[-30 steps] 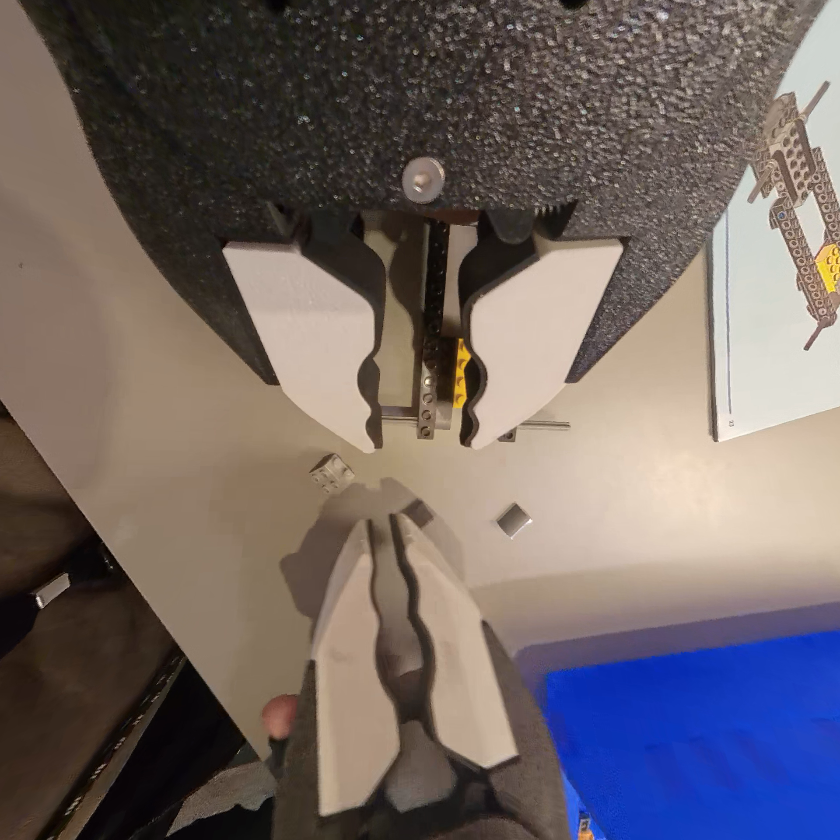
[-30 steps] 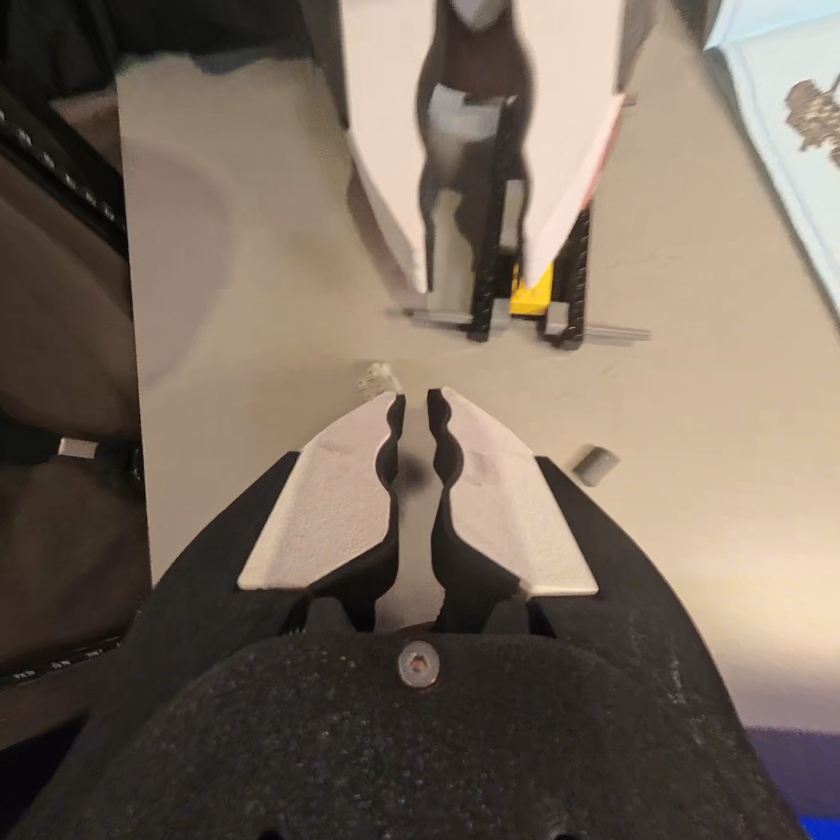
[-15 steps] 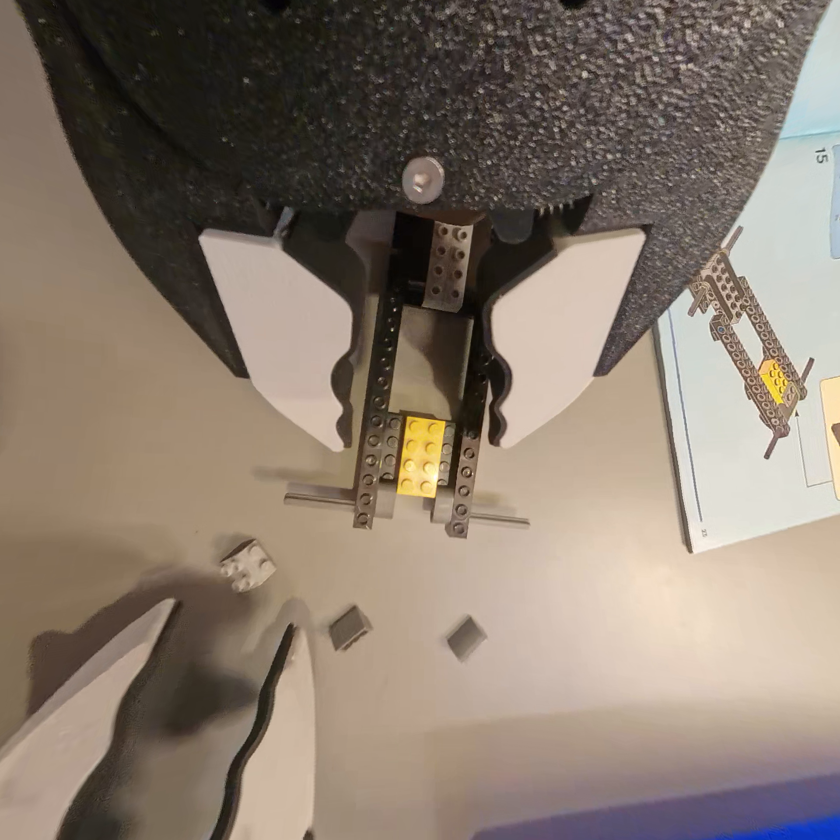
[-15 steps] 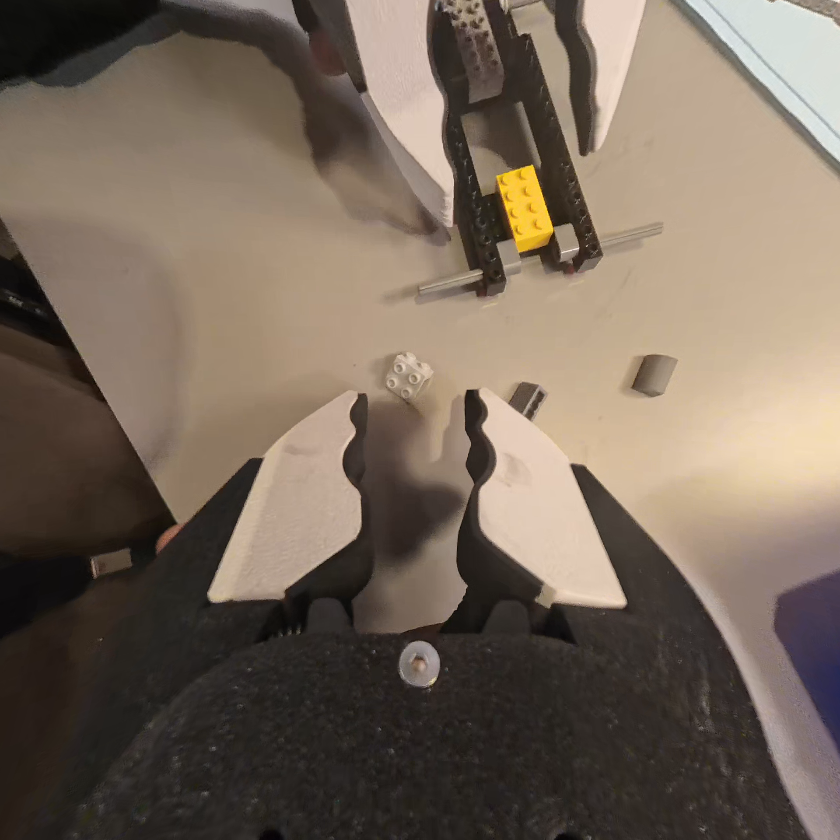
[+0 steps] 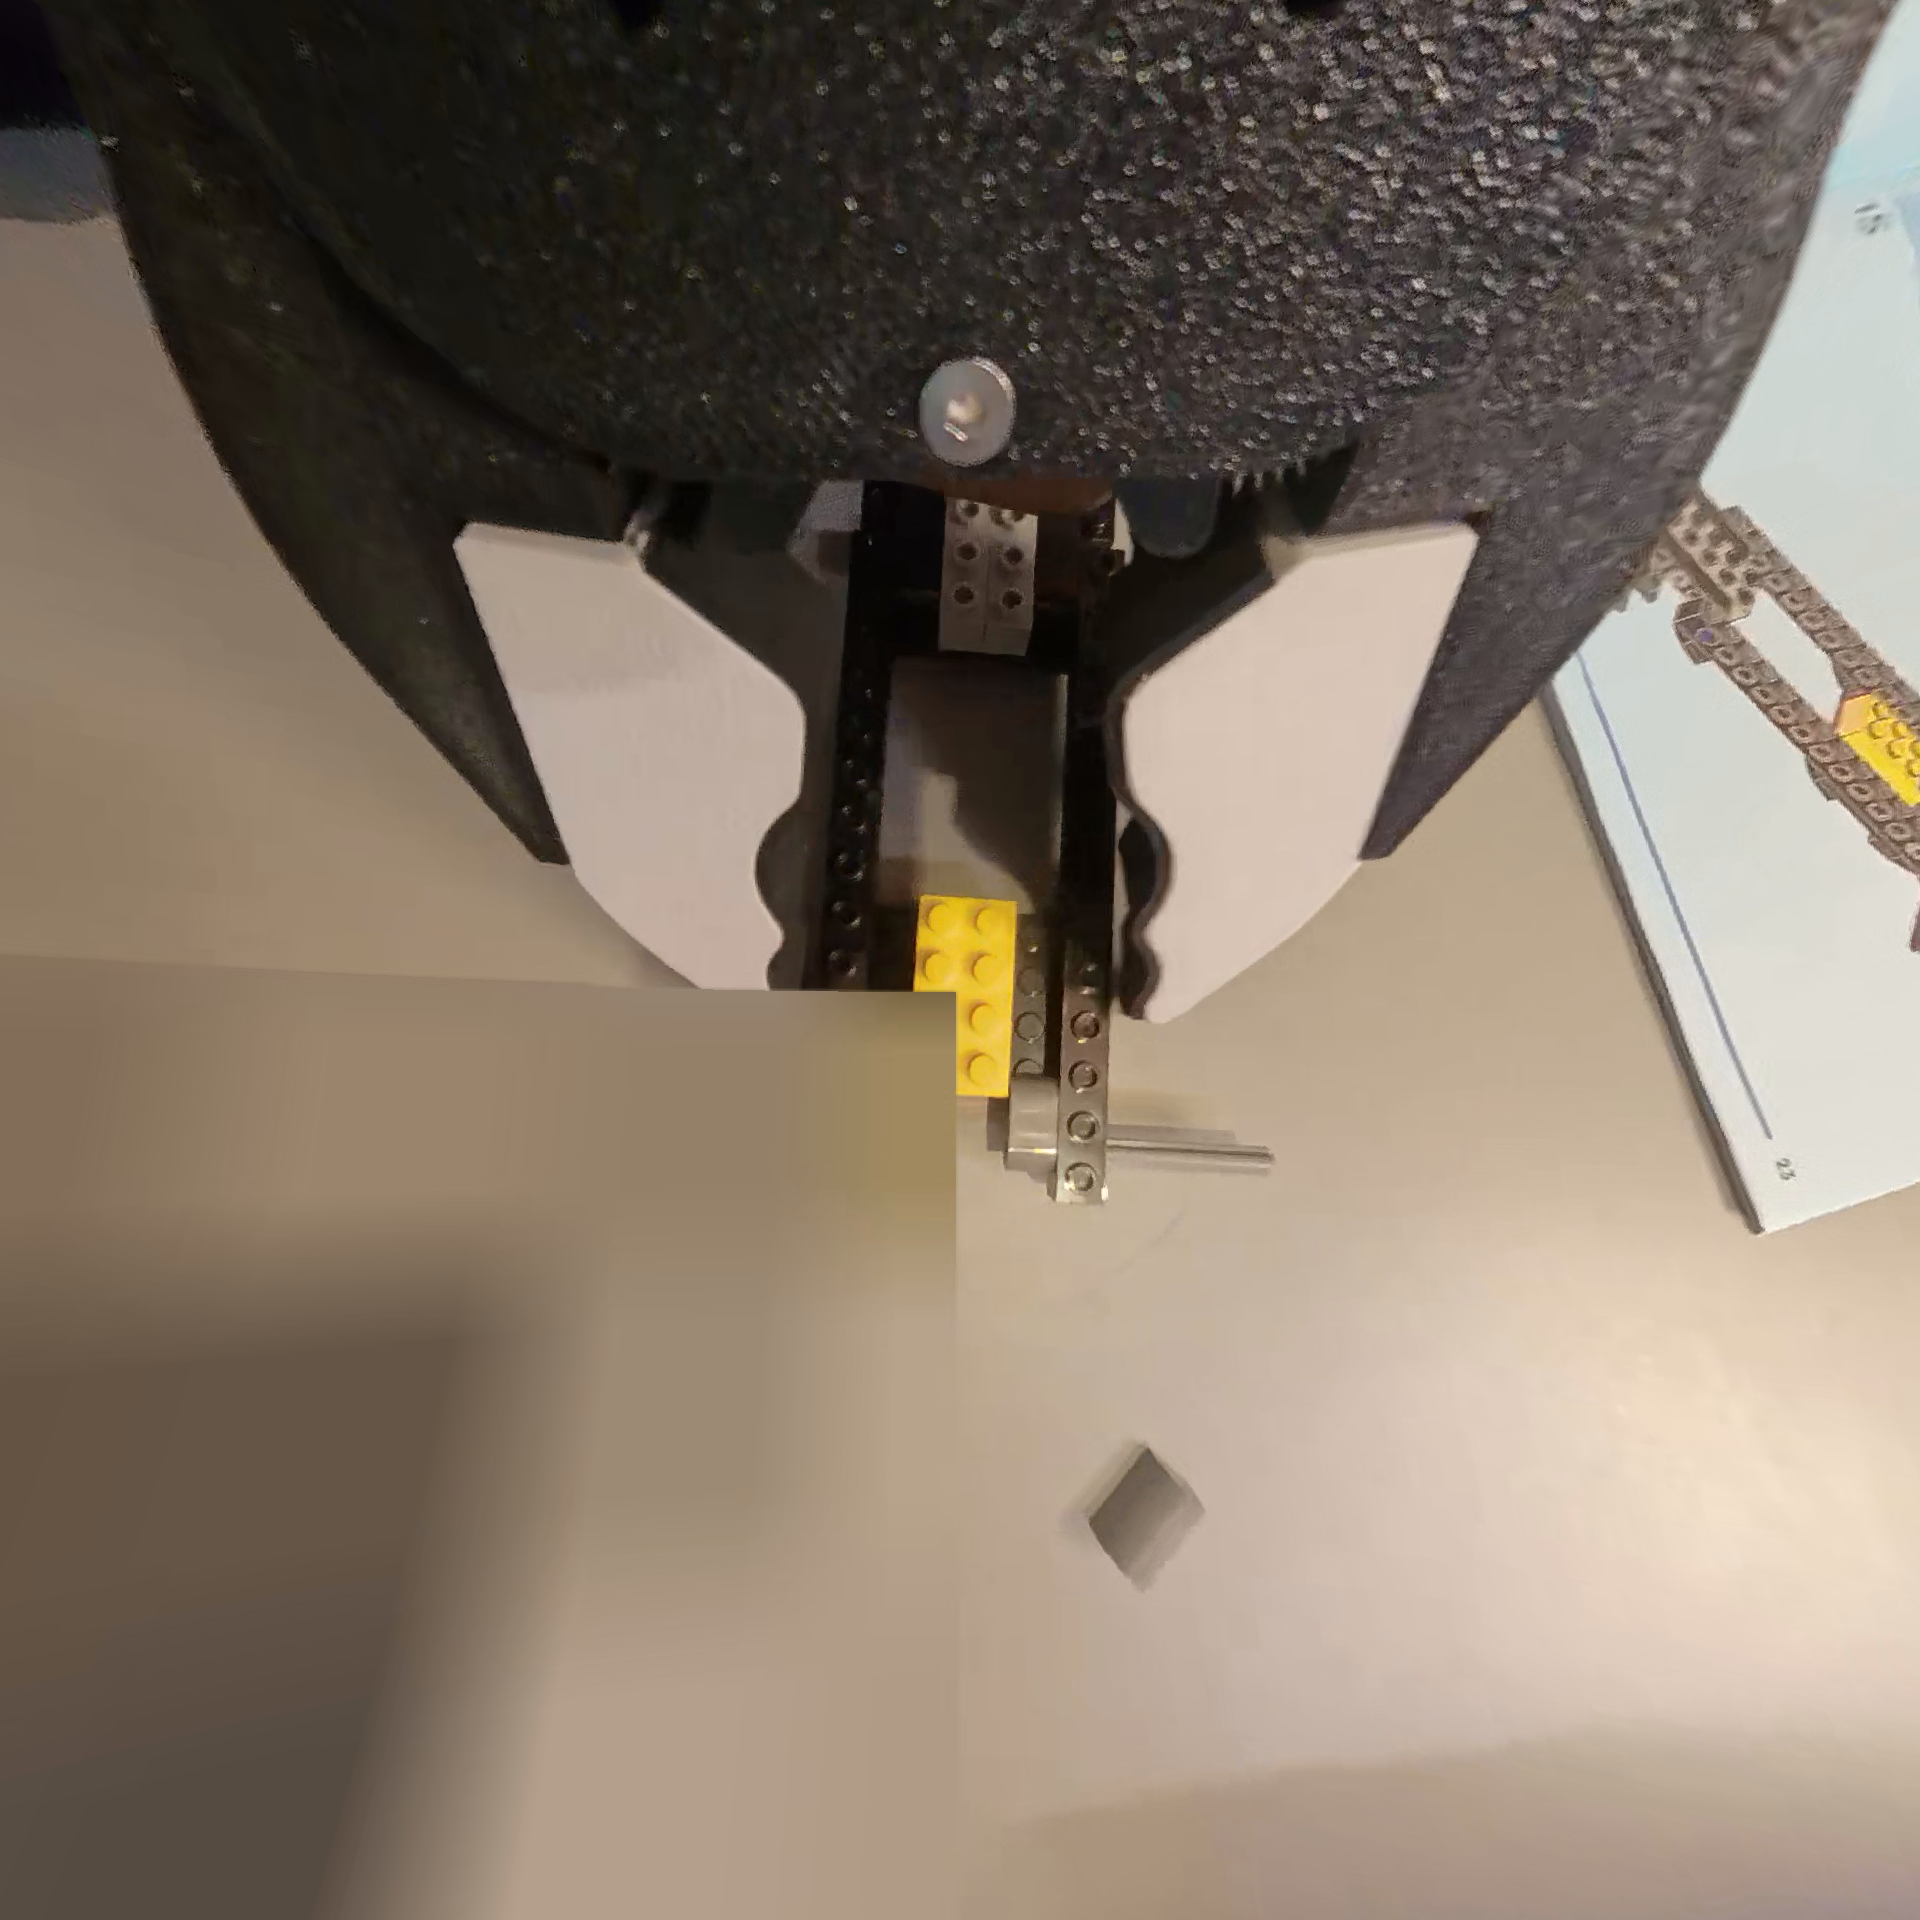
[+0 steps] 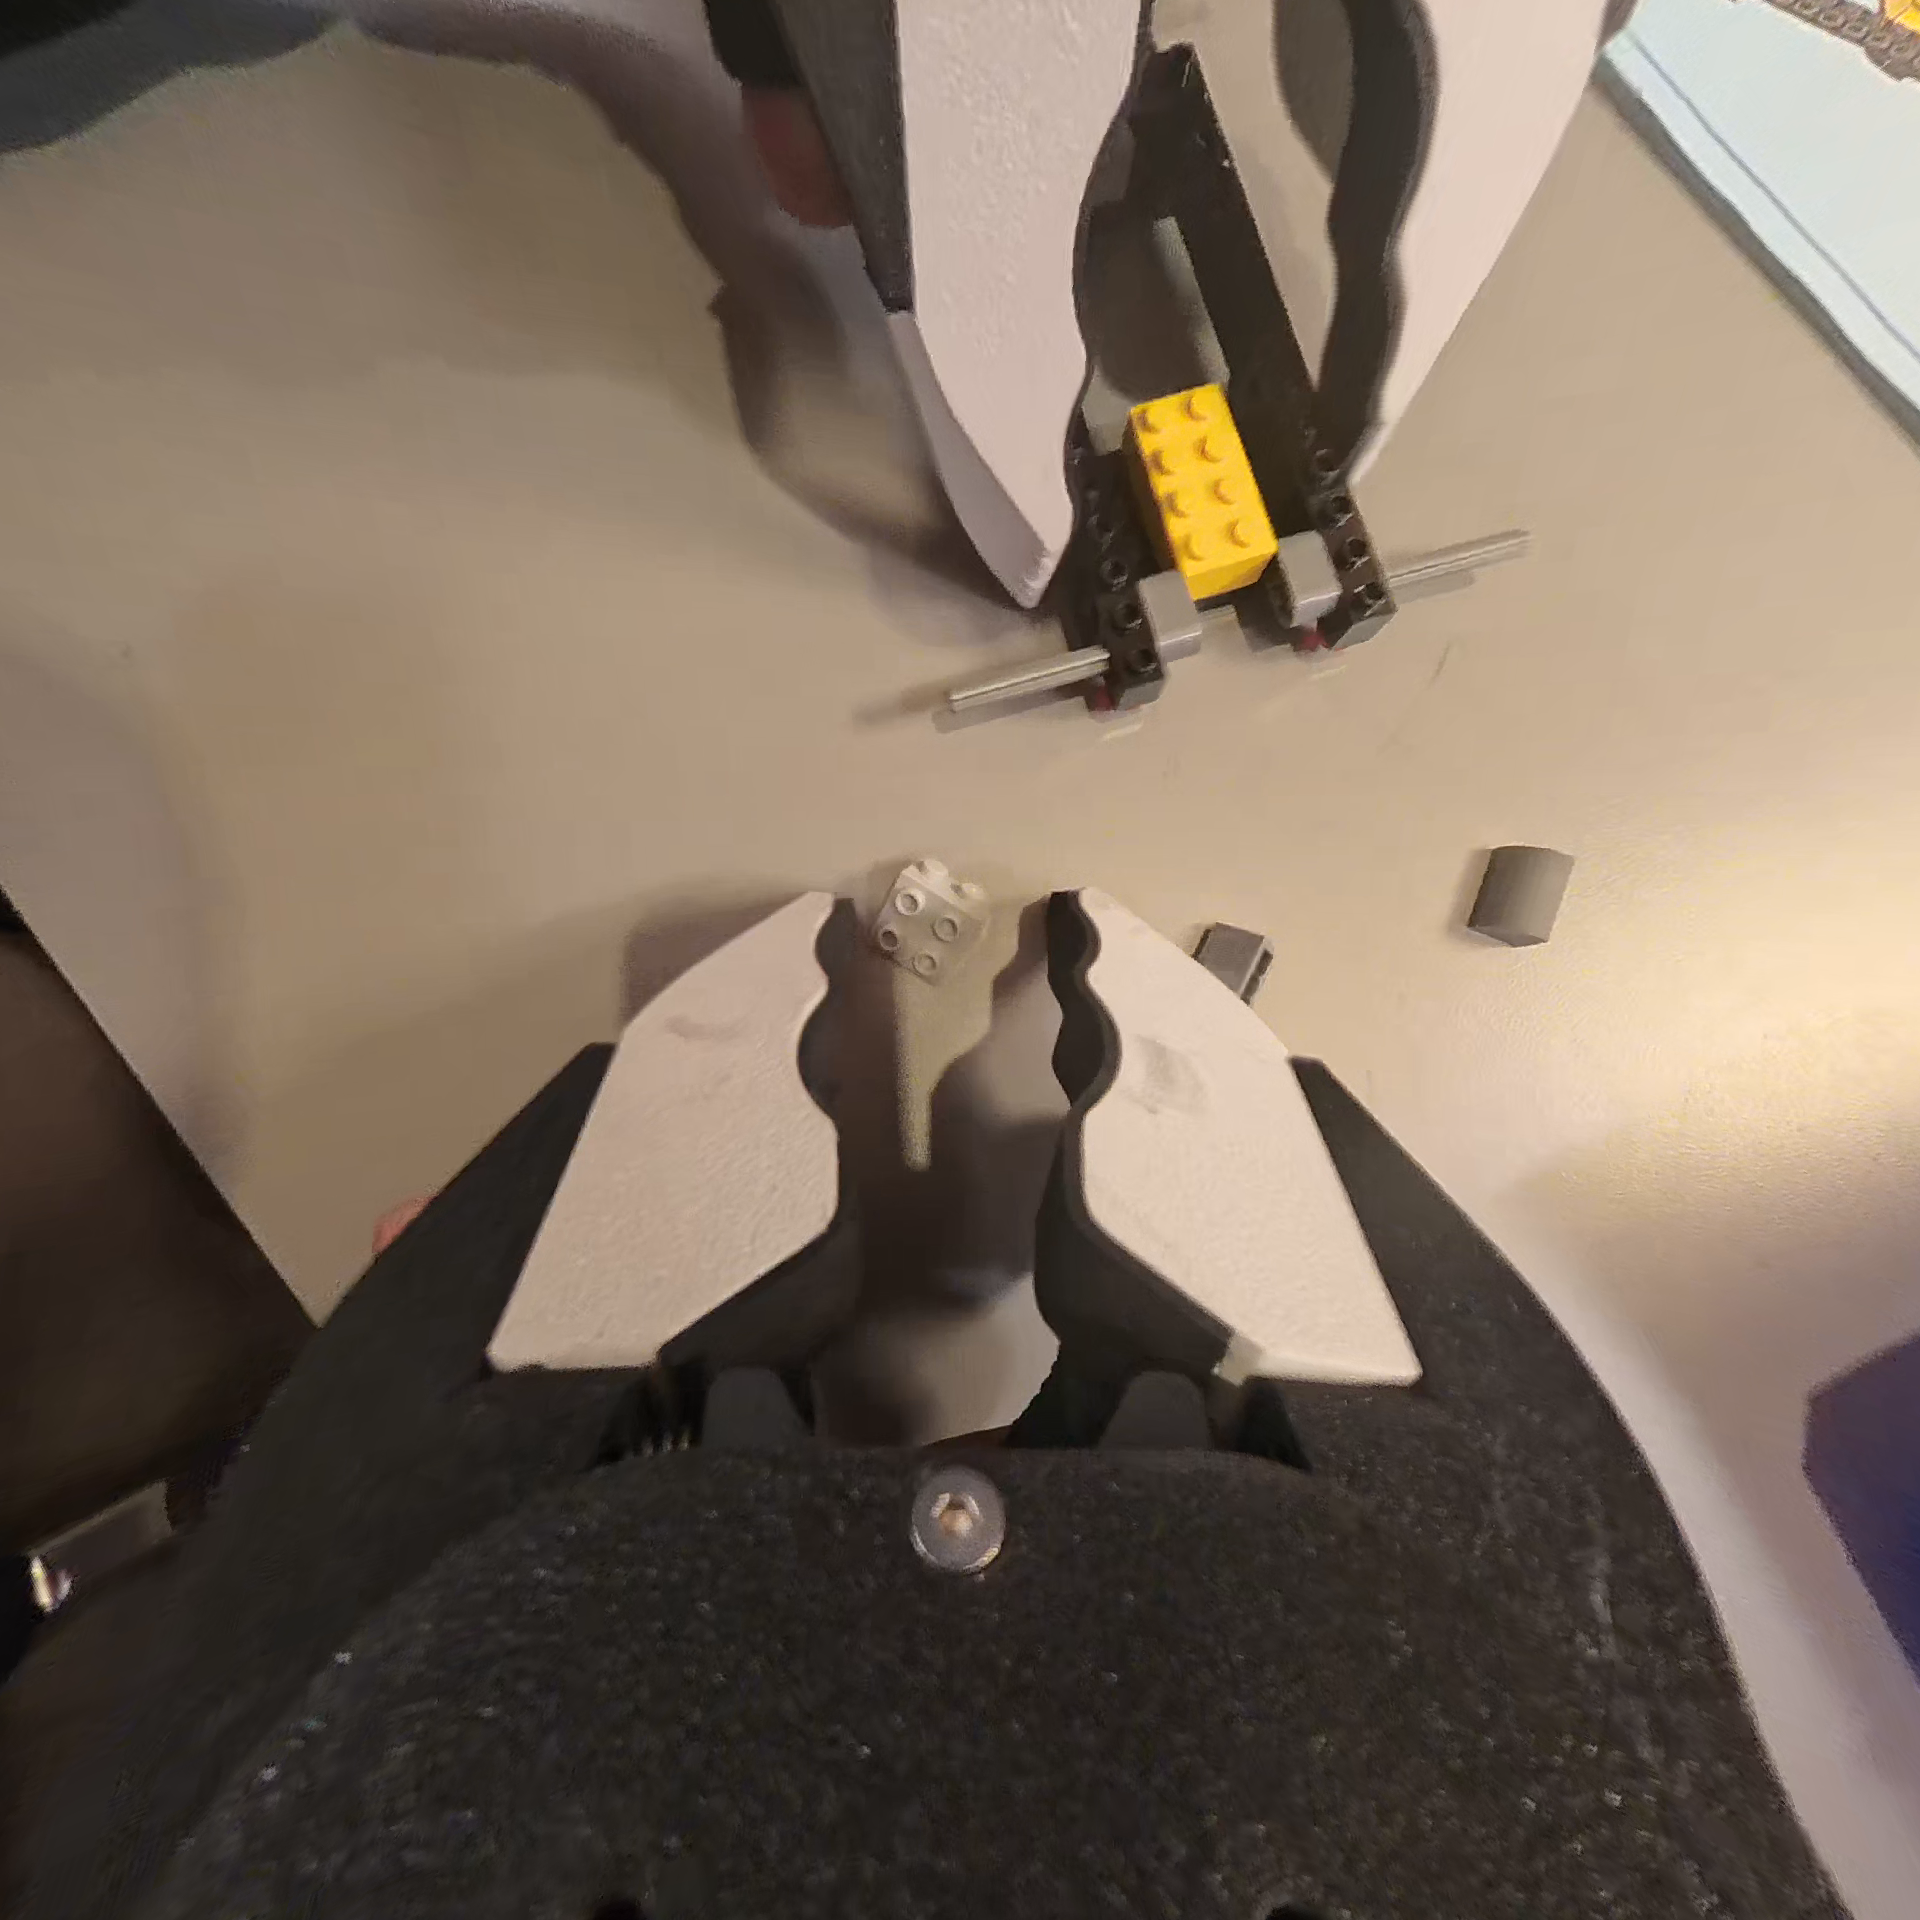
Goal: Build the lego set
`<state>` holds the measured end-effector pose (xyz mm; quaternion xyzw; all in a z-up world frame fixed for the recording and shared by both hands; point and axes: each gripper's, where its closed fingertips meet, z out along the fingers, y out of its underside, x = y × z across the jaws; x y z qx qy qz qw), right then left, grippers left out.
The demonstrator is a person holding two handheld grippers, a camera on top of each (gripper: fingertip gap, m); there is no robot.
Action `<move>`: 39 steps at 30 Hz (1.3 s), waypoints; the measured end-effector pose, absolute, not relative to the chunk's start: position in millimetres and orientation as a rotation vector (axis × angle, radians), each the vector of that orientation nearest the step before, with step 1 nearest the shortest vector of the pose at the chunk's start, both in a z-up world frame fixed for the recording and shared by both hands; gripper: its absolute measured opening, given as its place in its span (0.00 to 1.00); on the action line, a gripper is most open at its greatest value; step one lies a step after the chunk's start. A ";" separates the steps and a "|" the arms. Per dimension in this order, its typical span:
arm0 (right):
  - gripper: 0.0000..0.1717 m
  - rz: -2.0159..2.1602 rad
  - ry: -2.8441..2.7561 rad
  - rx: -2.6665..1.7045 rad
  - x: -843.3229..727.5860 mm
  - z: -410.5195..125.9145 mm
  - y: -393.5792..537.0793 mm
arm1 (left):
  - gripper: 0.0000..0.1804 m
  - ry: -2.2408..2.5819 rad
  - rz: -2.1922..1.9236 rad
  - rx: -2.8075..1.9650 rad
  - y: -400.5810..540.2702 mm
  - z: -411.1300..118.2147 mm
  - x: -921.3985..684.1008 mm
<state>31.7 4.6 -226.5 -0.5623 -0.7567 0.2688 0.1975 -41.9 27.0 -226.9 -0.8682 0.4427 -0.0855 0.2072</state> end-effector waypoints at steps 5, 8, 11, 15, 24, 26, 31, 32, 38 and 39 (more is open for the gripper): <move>0.11 0.763 -2.127 -1.540 29.6 -225.7 9.7 | 0.30 1.199 -0.260 -2.393 25.5 -226.8 -39.5; 0.11 0.826 -2.141 -1.521 28.7 -223.9 10.0 | 0.30 1.141 -0.259 -2.382 25.6 -226.4 -39.9; 0.11 0.887 -2.146 -1.497 28.0 -220.7 12.5 | 0.30 1.093 -0.265 -2.363 23.4 -222.7 -41.1; 0.11 1.017 -2.122 -1.388 21.9 -200.9 18.0 | 0.30 1.032 -0.357 -2.279 24.0 -206.9 -36.4; 0.11 1.209 -2.051 -1.085 -8.1 -138.1 24.6 | 0.30 1.038 -0.531 -2.087 22.7 -180.0 -13.9; 0.11 1.205 -2.076 -1.082 -12.5 -139.9 23.8 | 0.30 1.029 -0.562 -2.056 22.5 -174.7 -10.6; 0.10 1.188 -2.126 -1.054 -16.2 -145.2 17.8 | 0.30 1.032 -0.592 -2.026 20.2 -170.3 -7.7; 0.10 1.186 -2.134 -1.048 -16.4 -146.1 16.9 | 0.30 1.036 -0.594 -2.027 19.6 -171.0 -7.6; 0.10 1.221 -2.152 -1.059 -16.1 -150.6 15.0 | 0.30 1.045 -0.601 -2.035 18.0 -174.3 -7.5; 0.11 1.230 -2.151 -1.064 -15.8 -150.8 15.2 | 0.30 1.048 -0.598 -2.037 17.7 -174.7 -7.8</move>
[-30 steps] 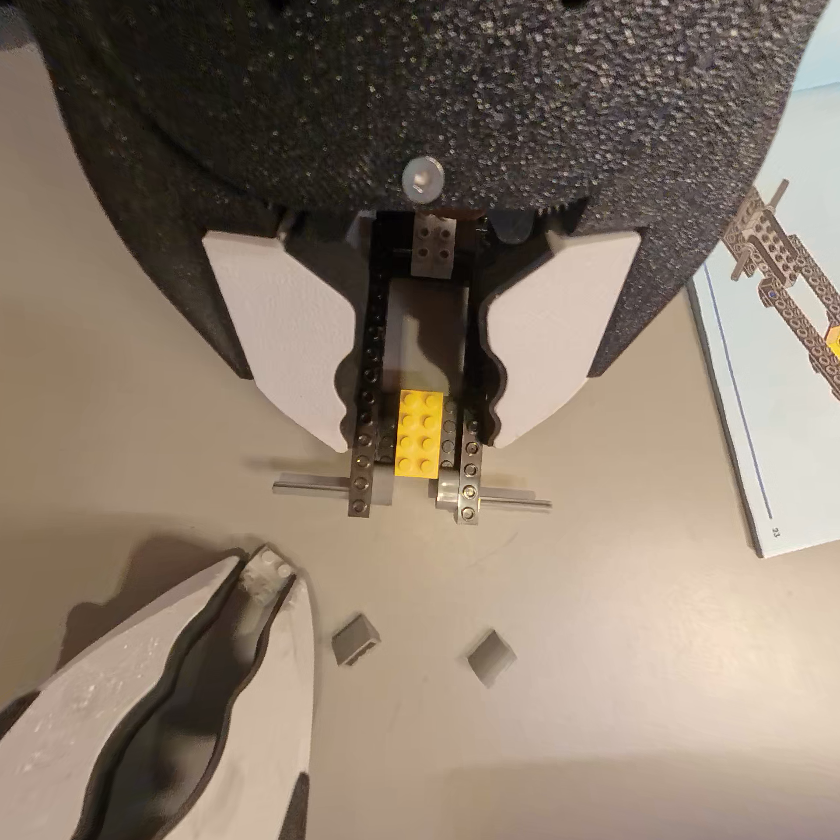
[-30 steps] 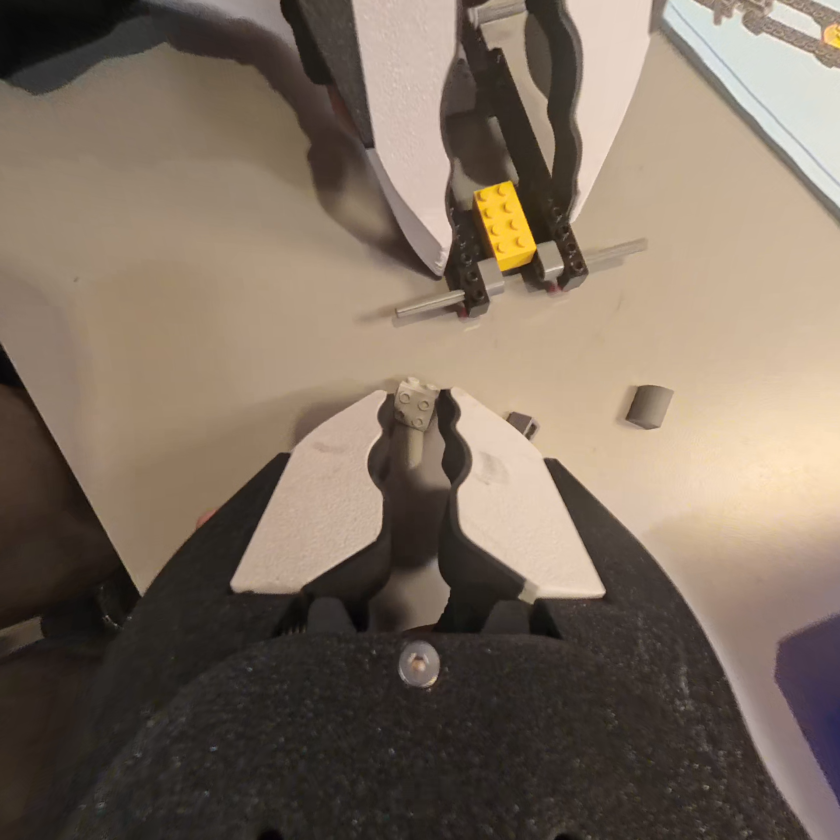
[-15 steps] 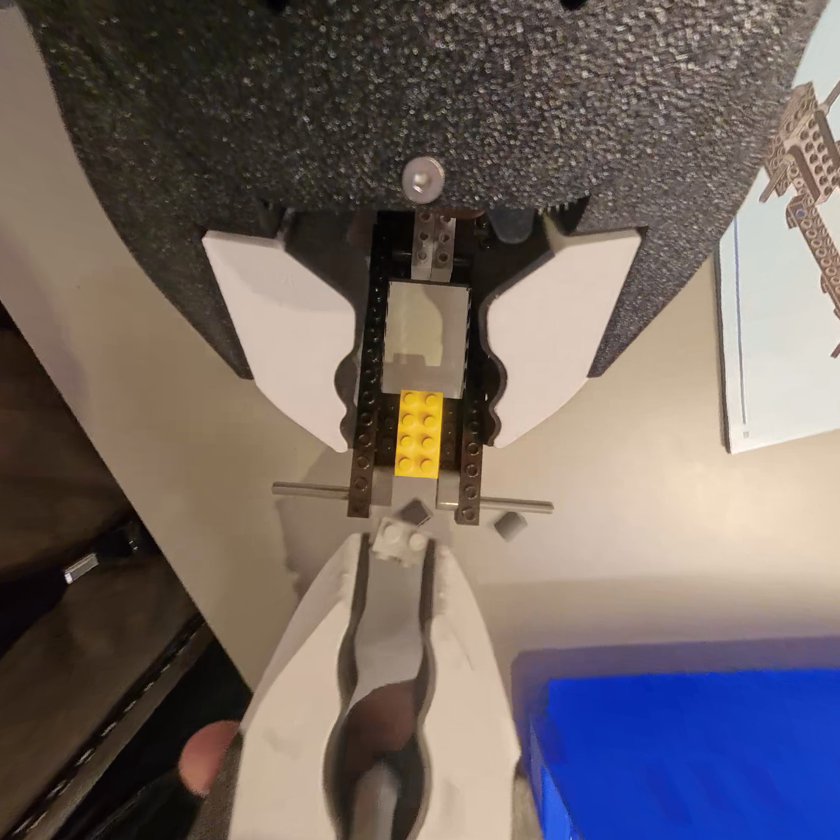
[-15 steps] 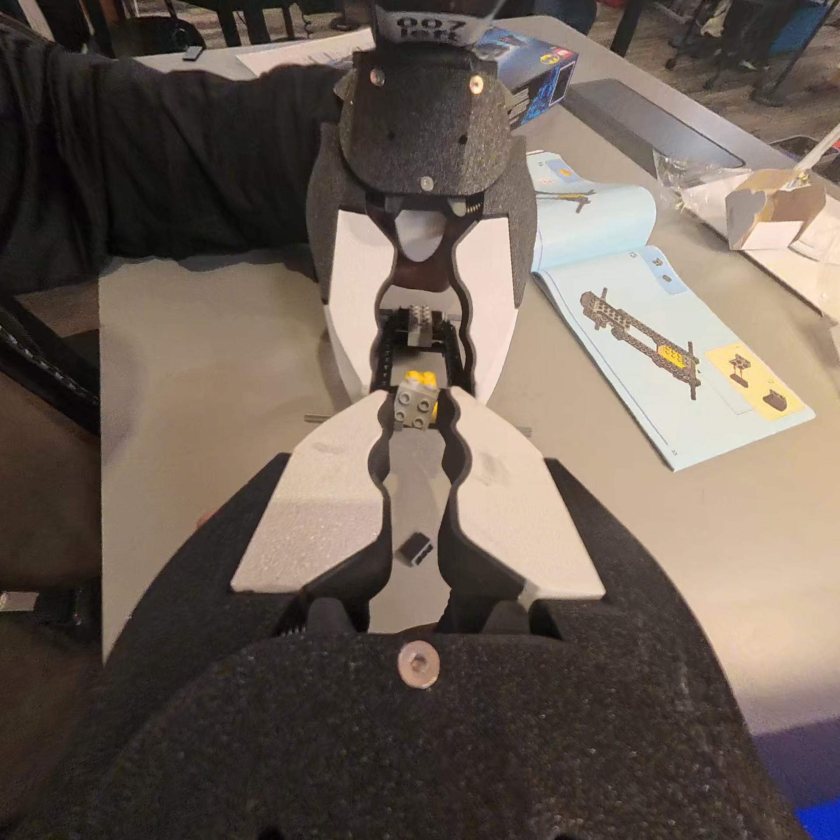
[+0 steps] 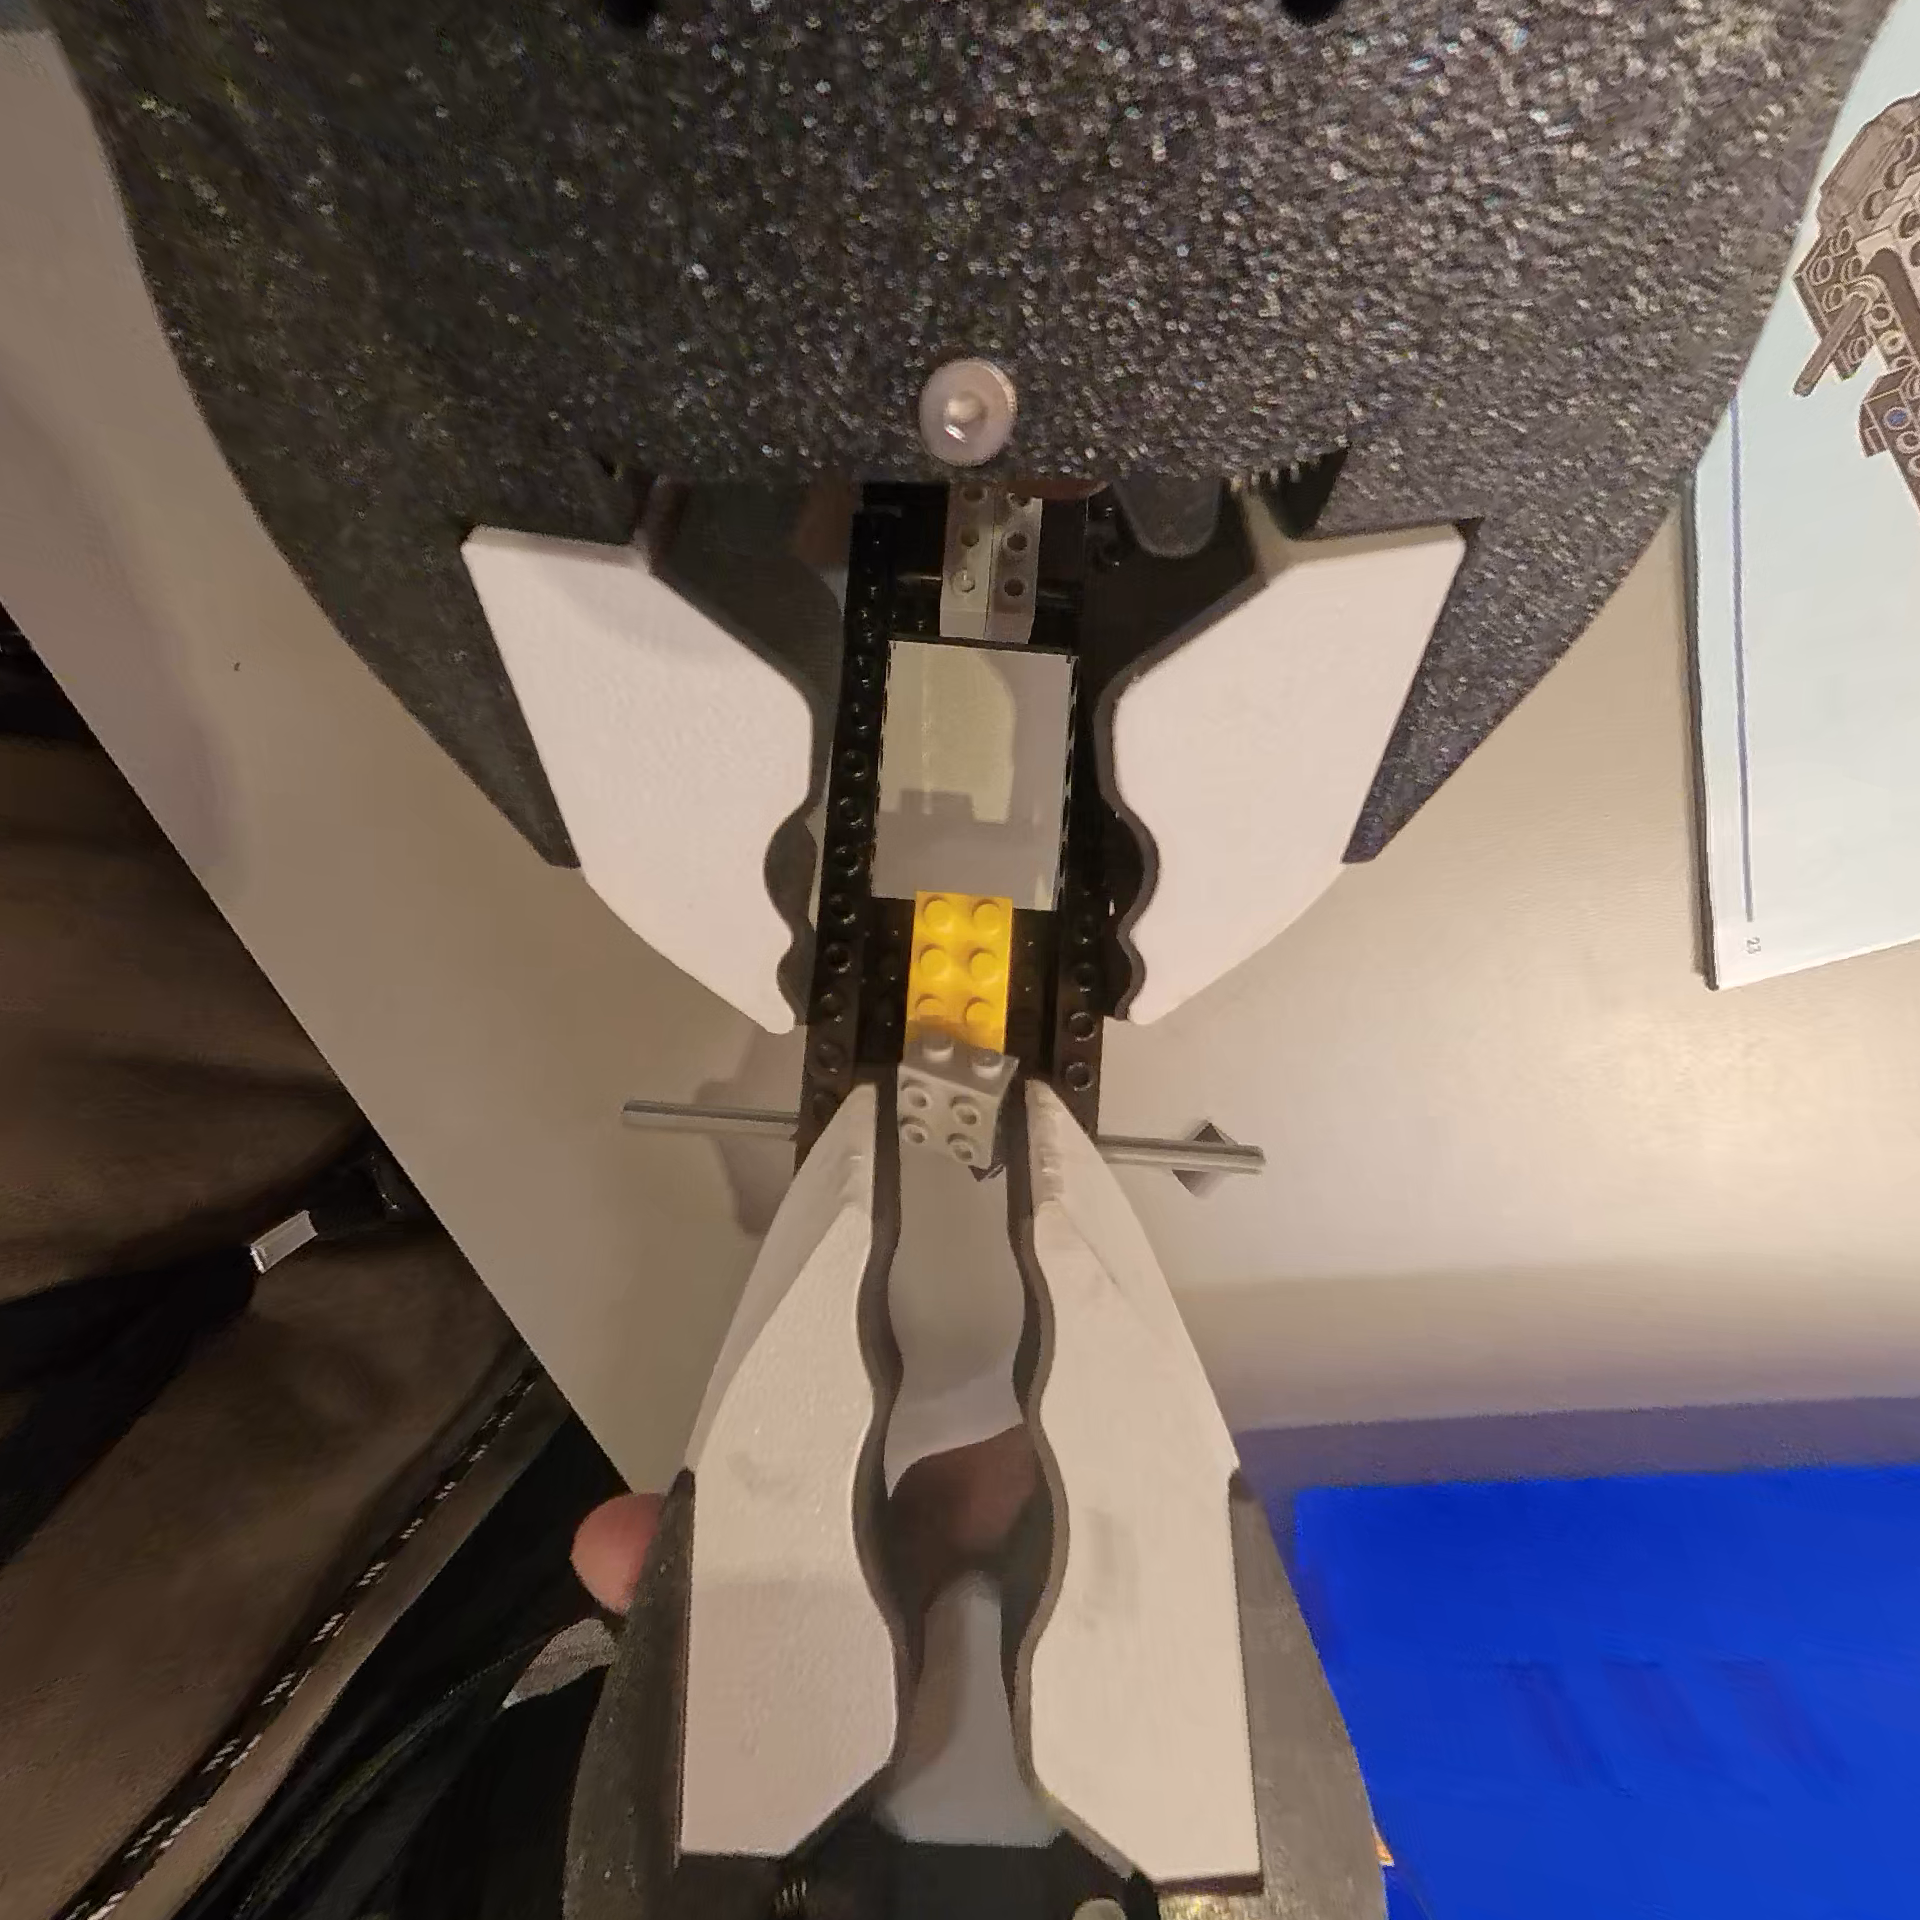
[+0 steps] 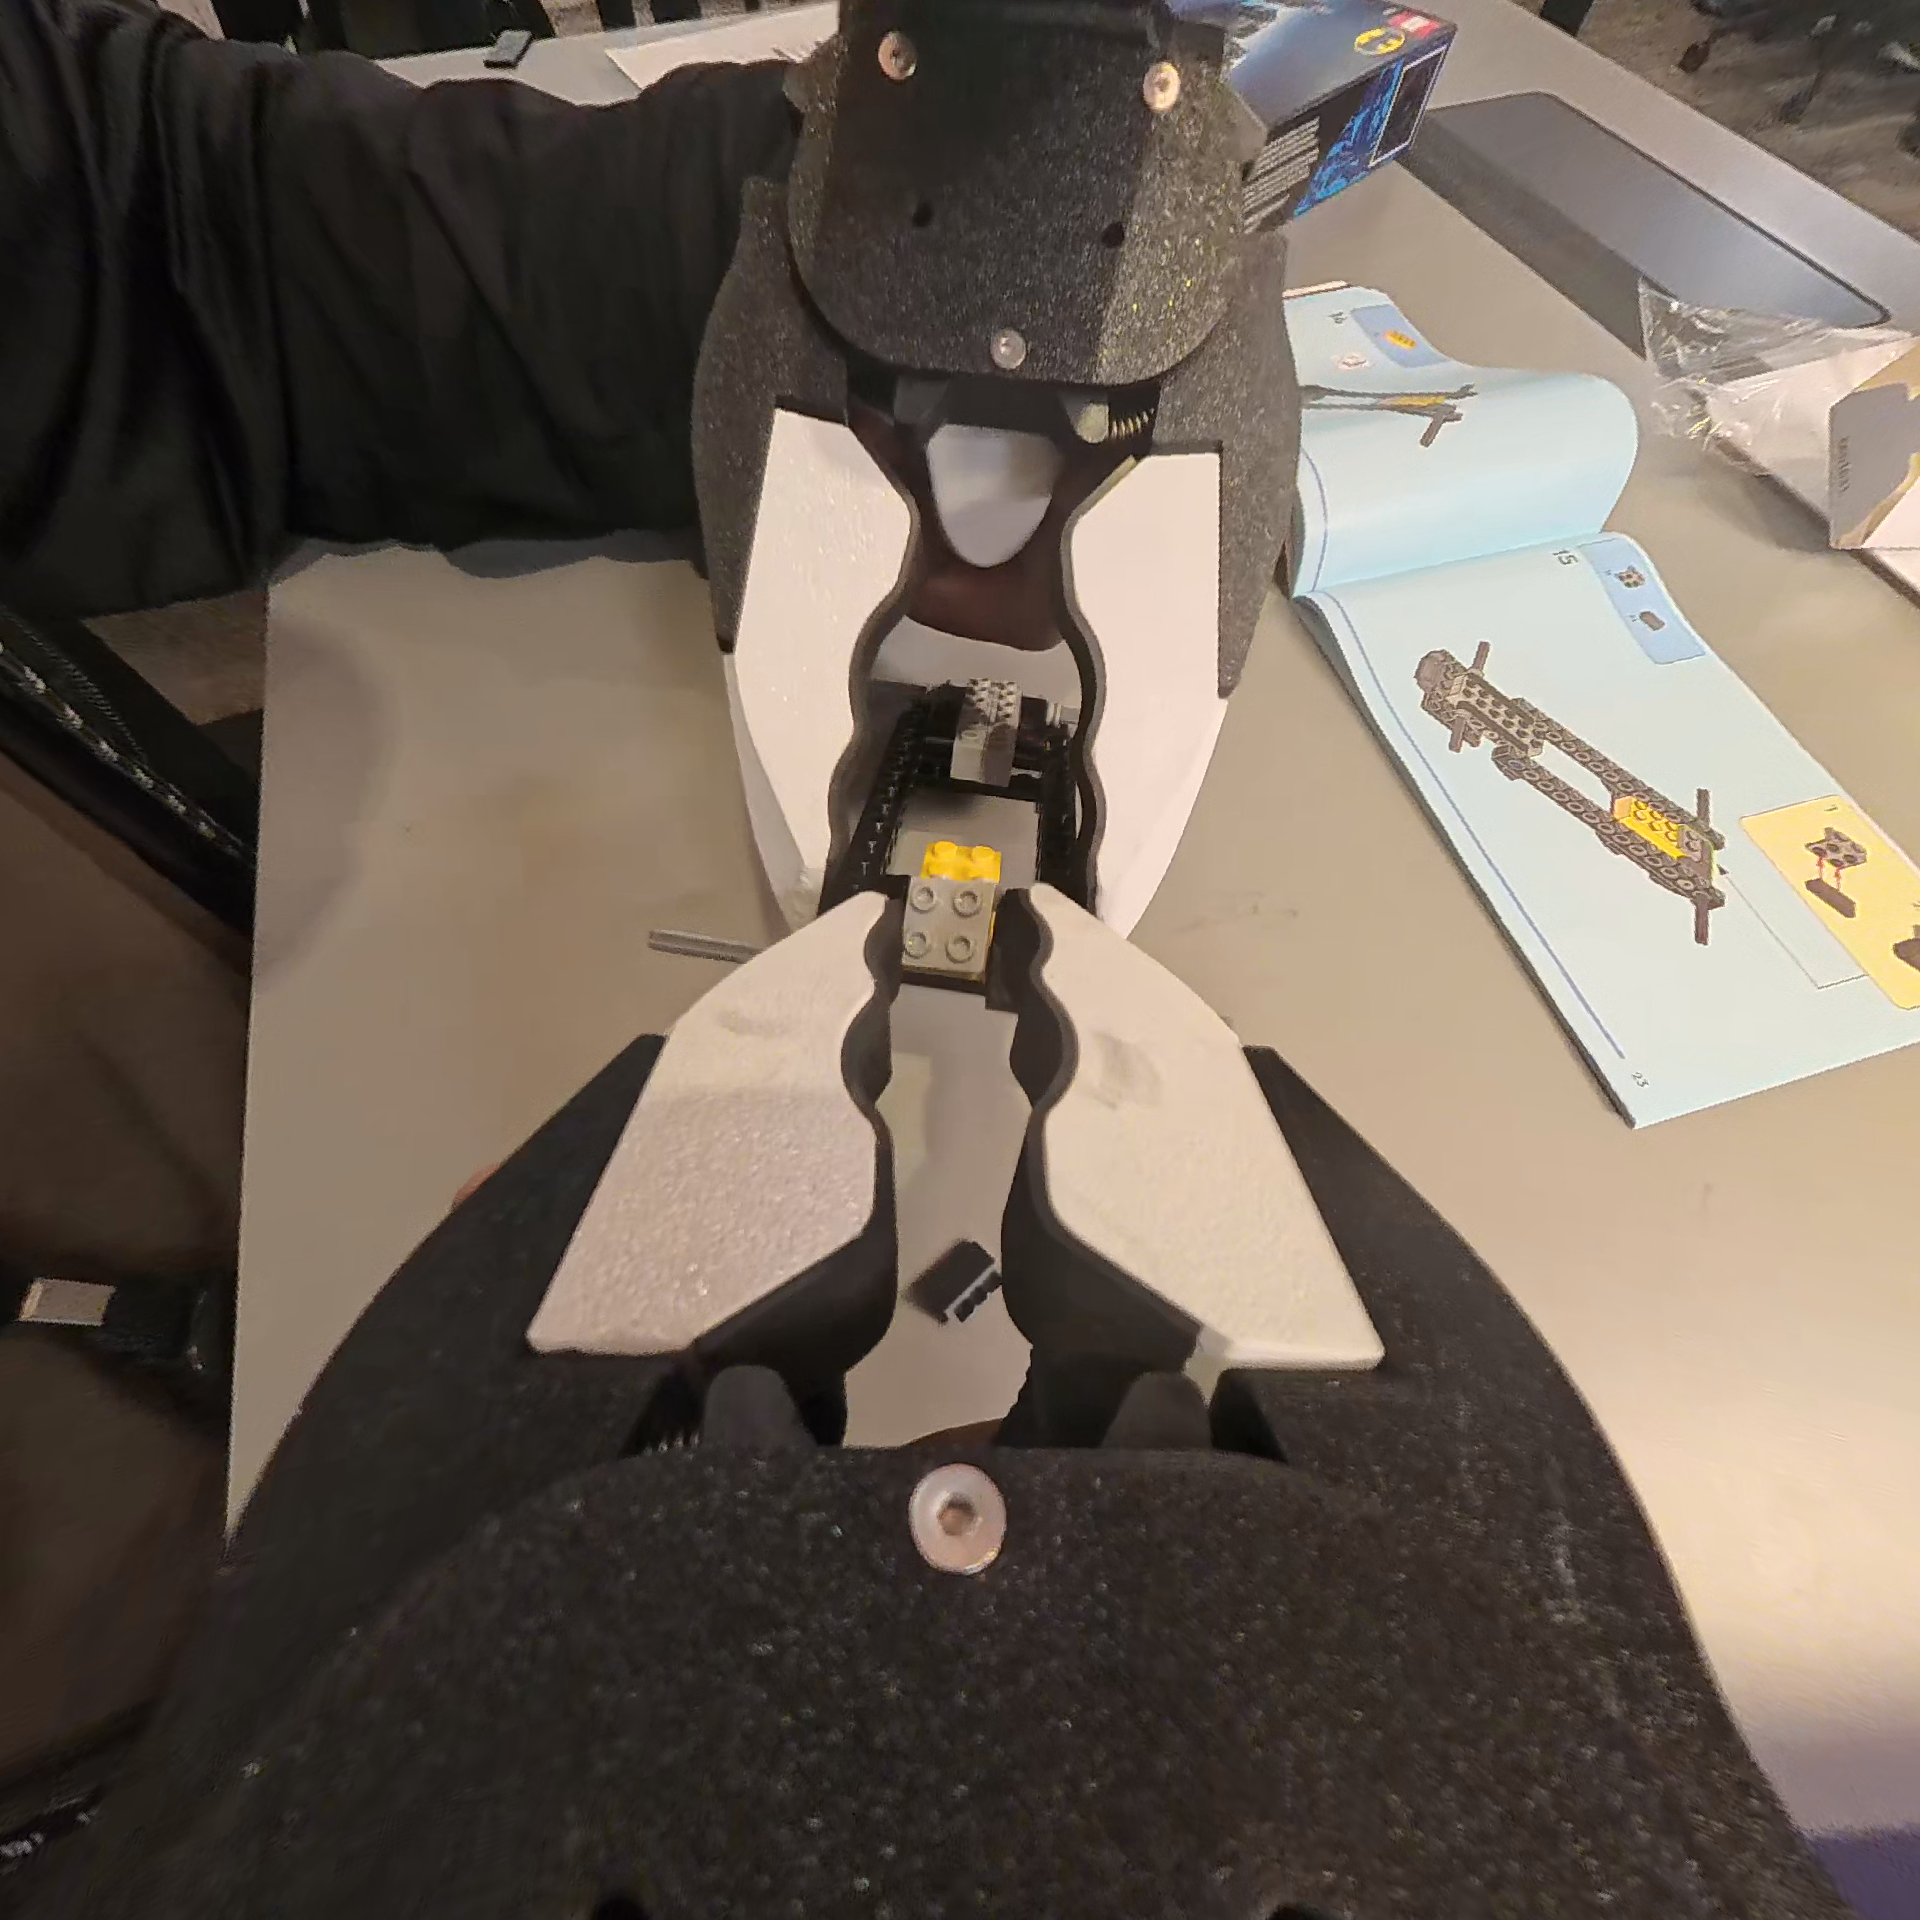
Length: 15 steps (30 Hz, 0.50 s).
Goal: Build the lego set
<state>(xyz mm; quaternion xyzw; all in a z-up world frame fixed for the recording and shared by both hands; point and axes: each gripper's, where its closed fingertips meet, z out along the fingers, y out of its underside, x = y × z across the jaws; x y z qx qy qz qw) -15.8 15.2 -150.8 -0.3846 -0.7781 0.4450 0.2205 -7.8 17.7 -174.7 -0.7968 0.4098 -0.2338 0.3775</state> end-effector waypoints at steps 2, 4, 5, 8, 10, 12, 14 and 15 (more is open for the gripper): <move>0.11 1.250 -2.146 -1.071 -15.1 -150.4 16.1 | 0.30 1.046 -0.597 -2.039 17.8 -174.7 -8.3; 0.11 1.271 -2.143 -1.075 -14.2 -149.8 16.5 | 0.30 1.044 -0.597 -2.038 18.0 -174.4 -8.5; 0.11 1.280 -2.144 -1.076 -13.8 -149.9 16.4 | 0.30 1.046 -0.598 -2.038 18.0 -174.5 -8.2; 0.12 1.295 -2.149 -1.080 -13.2 -151.2 16.0 | 0.30 1.050 -0.600 -2.039 17.9 -175.1 -6.9; 0.12 1.308 -2.149 -1.085 -13.0 -152.1 16.2 | 0.30 1.052 -0.602 -2.040 17.7 -175.7 -6.3; 0.12 1.329 -2.143 -1.096 -13.1 -152.4 16.2 | 0.30 1.050 -0.610 -2.039 17.5 -175.6 -5.5; 0.12 1.345 -2.138 -1.106 -13.5 -153.3 16.4 | 0.30 1.049 -0.611 -2.039 17.8 -175.7 -5.1; 0.12 1.343 -2.136 -1.107 -13.7 -153.9 16.8 | 0.30 1.048 -0.607 -2.042 18.1 -176.4 -5.5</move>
